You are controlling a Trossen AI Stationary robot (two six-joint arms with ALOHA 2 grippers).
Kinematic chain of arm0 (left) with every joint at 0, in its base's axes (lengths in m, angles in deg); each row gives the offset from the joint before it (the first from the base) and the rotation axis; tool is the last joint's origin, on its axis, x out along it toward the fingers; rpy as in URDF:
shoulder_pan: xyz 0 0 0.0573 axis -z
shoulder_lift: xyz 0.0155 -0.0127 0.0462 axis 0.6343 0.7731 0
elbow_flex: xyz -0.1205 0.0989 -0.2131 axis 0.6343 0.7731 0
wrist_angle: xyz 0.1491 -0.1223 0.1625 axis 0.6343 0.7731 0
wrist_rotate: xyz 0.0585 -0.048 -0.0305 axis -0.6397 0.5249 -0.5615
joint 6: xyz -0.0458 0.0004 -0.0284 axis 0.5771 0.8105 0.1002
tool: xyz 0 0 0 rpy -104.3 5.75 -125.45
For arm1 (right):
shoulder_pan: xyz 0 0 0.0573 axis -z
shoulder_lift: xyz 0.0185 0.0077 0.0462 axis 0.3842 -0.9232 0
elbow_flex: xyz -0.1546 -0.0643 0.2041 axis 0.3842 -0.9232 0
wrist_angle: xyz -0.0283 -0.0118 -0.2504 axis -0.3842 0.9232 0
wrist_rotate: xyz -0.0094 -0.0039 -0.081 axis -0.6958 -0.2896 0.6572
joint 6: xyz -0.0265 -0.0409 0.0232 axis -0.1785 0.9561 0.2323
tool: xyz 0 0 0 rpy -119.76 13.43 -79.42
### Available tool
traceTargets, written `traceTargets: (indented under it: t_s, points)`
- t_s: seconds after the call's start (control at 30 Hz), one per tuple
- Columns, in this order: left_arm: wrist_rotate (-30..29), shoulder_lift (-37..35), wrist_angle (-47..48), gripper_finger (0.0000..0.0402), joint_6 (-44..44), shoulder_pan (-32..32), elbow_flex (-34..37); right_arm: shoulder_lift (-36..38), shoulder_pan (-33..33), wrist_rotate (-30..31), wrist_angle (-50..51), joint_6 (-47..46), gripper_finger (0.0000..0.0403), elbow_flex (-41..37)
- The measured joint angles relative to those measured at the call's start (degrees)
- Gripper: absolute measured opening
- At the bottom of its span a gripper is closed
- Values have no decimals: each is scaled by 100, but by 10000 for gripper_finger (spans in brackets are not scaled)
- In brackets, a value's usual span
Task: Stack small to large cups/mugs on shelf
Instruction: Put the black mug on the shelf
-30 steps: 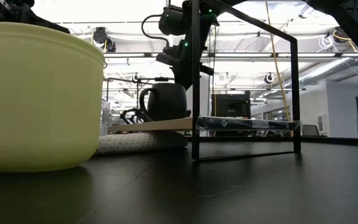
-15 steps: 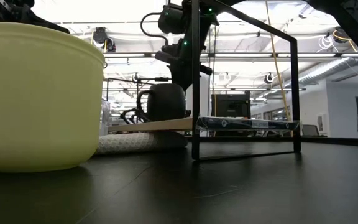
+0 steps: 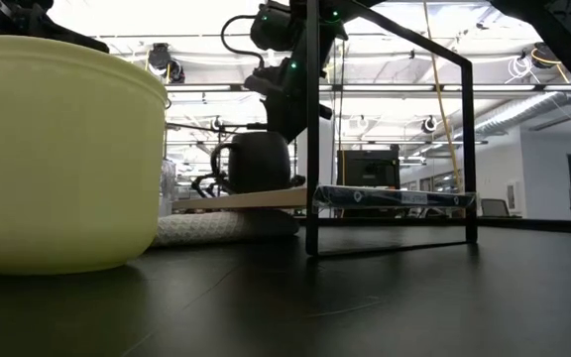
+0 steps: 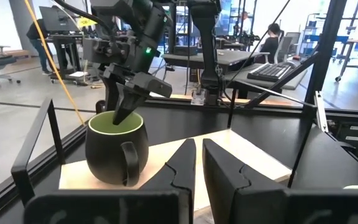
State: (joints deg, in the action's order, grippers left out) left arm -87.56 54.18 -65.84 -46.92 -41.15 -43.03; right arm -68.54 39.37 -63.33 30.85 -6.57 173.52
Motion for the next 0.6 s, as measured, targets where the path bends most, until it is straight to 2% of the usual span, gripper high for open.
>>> traceTargets:
  t_s: [0.6]
  points:
    - [-2,0,0,33,2,1,0,0,0,-292,43,-57,130,0]
